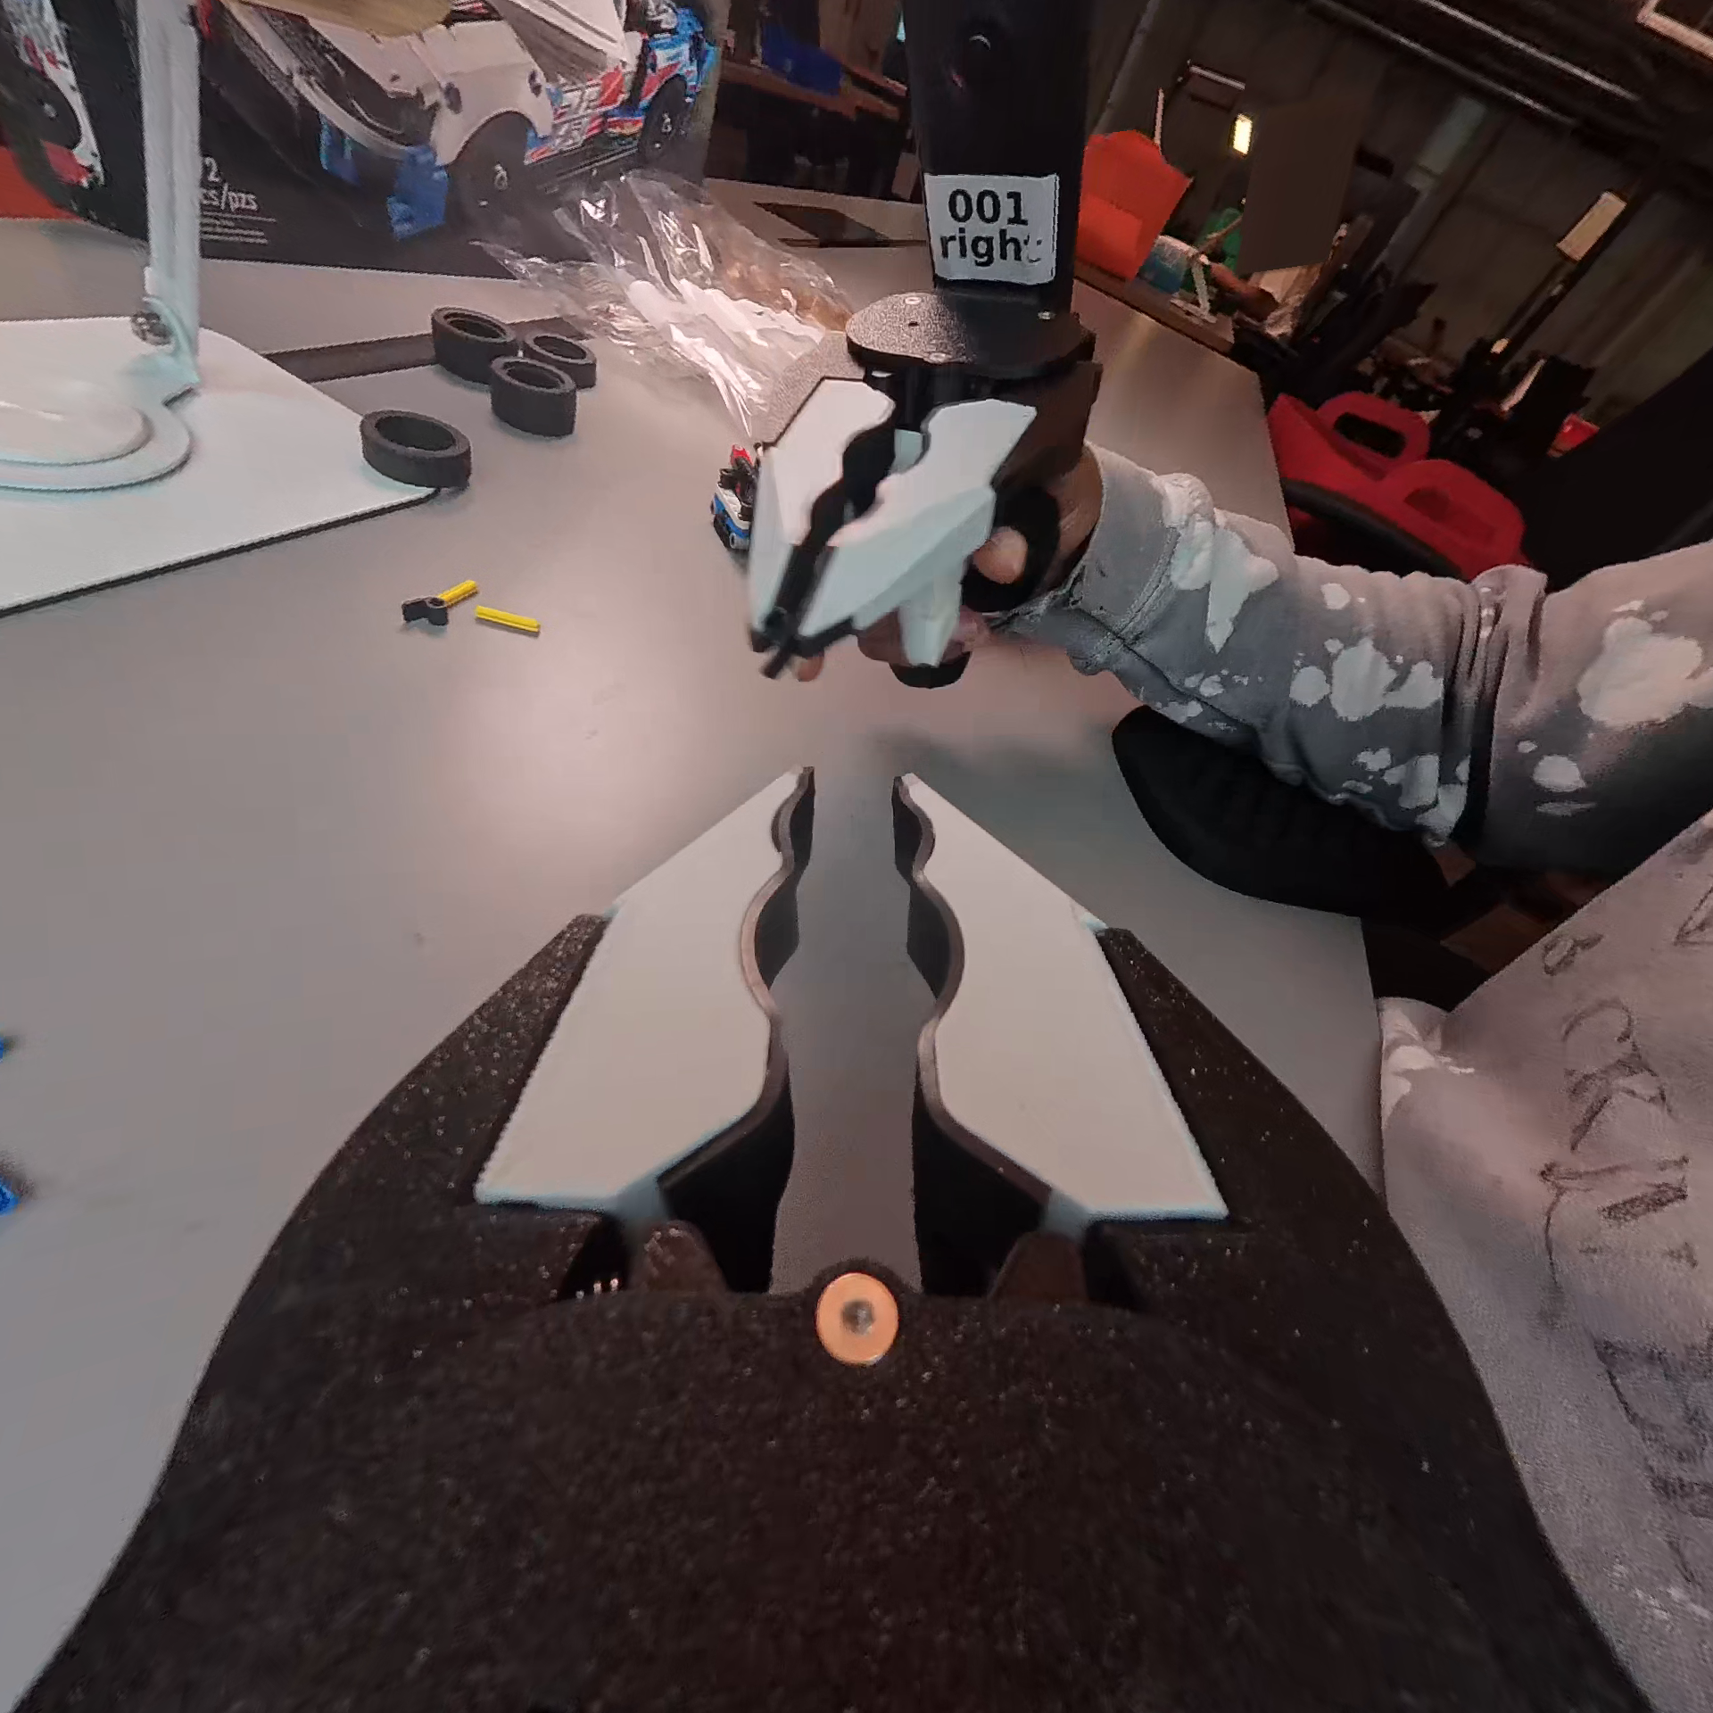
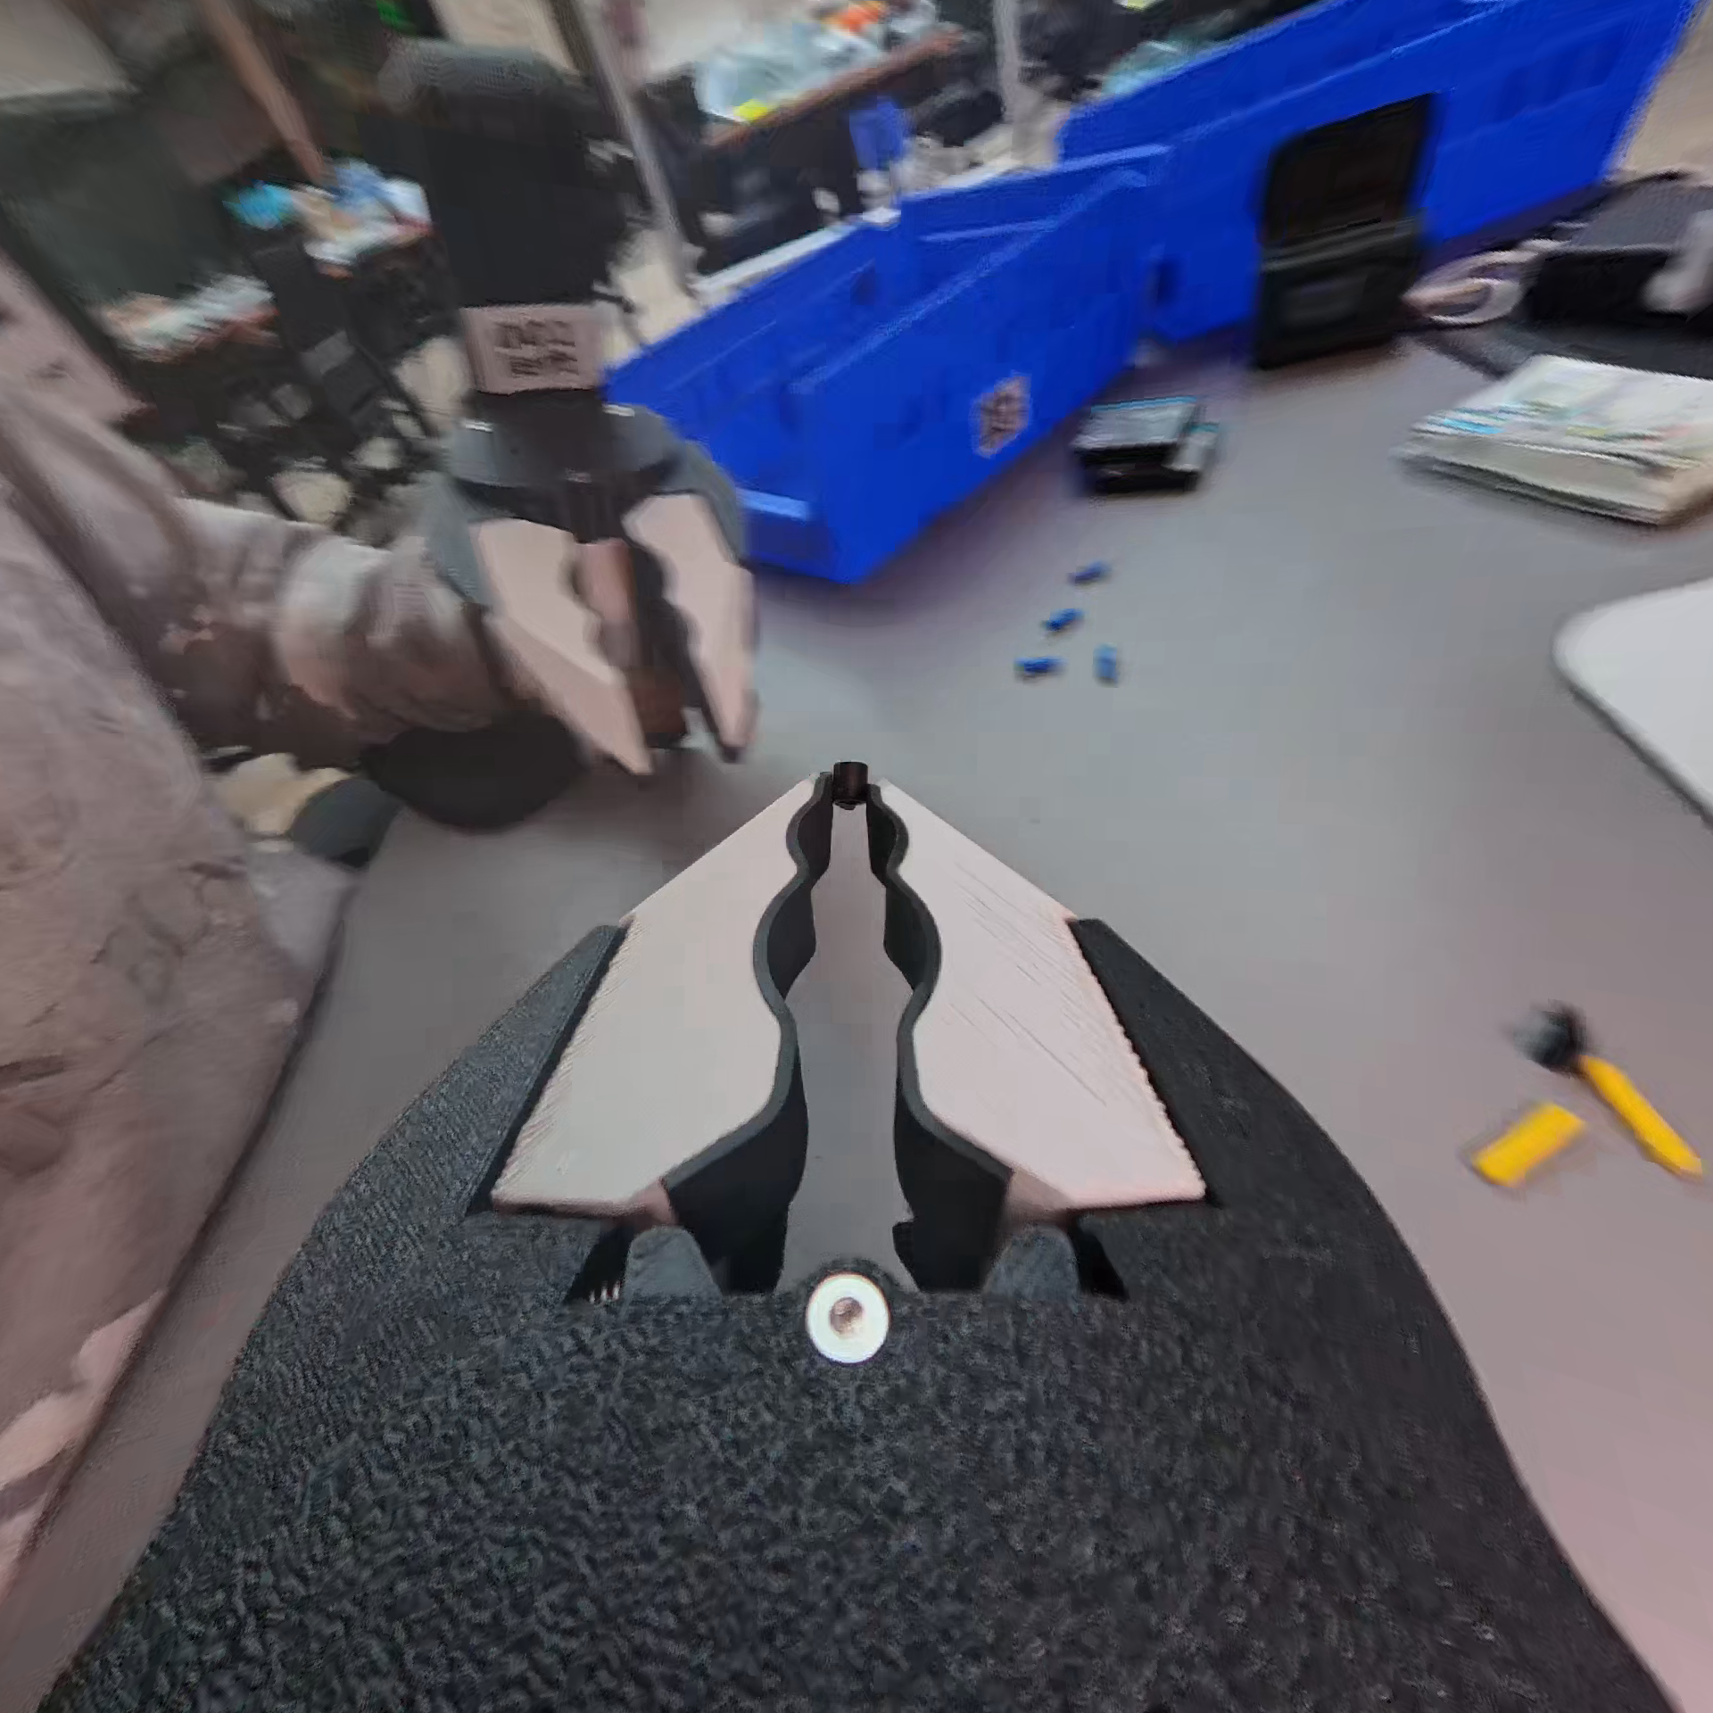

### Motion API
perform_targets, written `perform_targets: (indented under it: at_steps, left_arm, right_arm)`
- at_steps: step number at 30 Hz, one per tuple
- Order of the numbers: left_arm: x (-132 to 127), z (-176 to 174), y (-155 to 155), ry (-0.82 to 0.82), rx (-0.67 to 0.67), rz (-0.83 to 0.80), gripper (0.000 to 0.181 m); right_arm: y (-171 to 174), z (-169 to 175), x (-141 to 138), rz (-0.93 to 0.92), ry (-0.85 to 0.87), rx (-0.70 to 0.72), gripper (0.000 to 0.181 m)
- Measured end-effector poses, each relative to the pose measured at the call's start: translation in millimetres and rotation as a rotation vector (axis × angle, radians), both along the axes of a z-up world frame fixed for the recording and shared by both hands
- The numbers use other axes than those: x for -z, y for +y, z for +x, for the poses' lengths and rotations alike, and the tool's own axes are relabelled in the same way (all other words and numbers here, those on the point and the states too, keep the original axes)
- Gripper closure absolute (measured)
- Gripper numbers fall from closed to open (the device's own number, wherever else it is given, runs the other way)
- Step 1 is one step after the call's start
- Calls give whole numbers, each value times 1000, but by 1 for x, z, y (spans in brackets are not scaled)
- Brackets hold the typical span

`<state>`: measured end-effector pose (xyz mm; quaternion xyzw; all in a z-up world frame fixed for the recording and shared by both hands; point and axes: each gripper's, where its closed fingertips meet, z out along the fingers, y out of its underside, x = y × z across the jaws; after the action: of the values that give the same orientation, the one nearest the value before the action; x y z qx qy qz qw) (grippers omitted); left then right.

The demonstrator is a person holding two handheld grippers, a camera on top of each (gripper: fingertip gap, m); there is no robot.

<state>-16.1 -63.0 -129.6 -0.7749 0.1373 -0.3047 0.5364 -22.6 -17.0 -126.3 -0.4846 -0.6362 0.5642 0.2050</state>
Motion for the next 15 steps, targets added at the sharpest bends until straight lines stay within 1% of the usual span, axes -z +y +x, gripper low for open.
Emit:
perform_targets:
  at_steps: [1, 2, 3, 5, 7, 9, 10, 12, 15]
  left_arm:
    - [-1, -3, 1, -15, -8, -4, 164]
    - [-1, -4, 1, -19, -15, -4, 164]
    - [-1, -4, 1, -17, -16, -5, 163]
    - [1, -2, 1, -7, -6, -10, 162]
    - [3, 1, 1, 8, 1, -12, 161]
    - [4, 1, 0, 15, 4, -13, 161]
    - [5, 1, 0, 16, 3, -16, 161]
    - [5, -1, 0, 10, 1, -18, 161]
    - [4, -3, 0, 0, -6, -20, 161]
  right_arm:
    - [32, -11, 13, 100, -58, 161, 174]
    - [75, -19, 28, 206, -138, 375, 174]
    - [106, -20, 40, 297, -204, 508, 174]
    - [141, -19, 60, 431, -302, 632, 174]
    - [156, -18, 77, 520, -384, 674, 174]
    - [157, -17, 89, 551, -437, 671, 173]
    - [155, -18, 89, 548, -426, 664, 170]
    - [155, -16, 81, 545, -389, 678, 162]
    - [144, -10, 43, 504, -240, 668, 162]
